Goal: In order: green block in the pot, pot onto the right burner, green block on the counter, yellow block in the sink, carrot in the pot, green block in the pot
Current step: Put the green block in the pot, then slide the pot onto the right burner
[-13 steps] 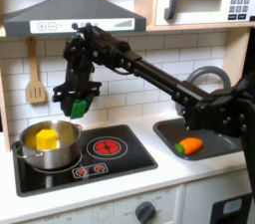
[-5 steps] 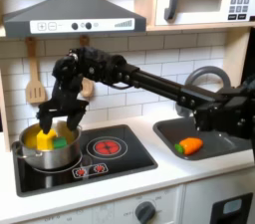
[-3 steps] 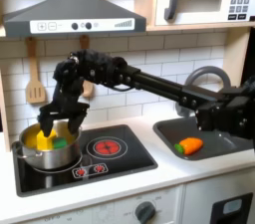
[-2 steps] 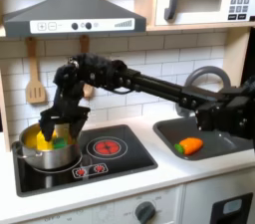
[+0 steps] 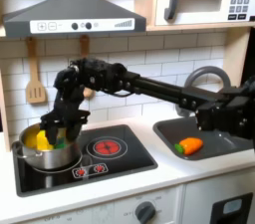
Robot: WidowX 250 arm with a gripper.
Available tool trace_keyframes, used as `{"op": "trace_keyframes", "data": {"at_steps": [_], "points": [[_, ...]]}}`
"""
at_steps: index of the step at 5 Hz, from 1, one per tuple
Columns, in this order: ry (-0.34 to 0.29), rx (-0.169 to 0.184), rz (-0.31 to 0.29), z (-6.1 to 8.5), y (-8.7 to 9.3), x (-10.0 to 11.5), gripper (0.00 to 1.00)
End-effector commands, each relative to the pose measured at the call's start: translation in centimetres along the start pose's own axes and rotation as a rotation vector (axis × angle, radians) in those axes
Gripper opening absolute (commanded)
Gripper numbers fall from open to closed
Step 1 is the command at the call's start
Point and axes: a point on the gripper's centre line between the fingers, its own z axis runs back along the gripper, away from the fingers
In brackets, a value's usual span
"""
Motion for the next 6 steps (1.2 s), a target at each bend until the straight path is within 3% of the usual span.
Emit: {"op": "trace_keyframes", "data": {"at_steps": [1,2,4,6], "points": [[0.010,0.009,0.012,-0.2,-0.4,-0.3,0.00],[0.021,-0.009,-0.012,-0.4,-2.0,-0.4,0.00],[0.023,-0.016,-0.034,0.4,-3.1,-1.1,0.00],[0.030,-0.032,-0.045,0.1,-4.7,-1.2,0.00]]}}
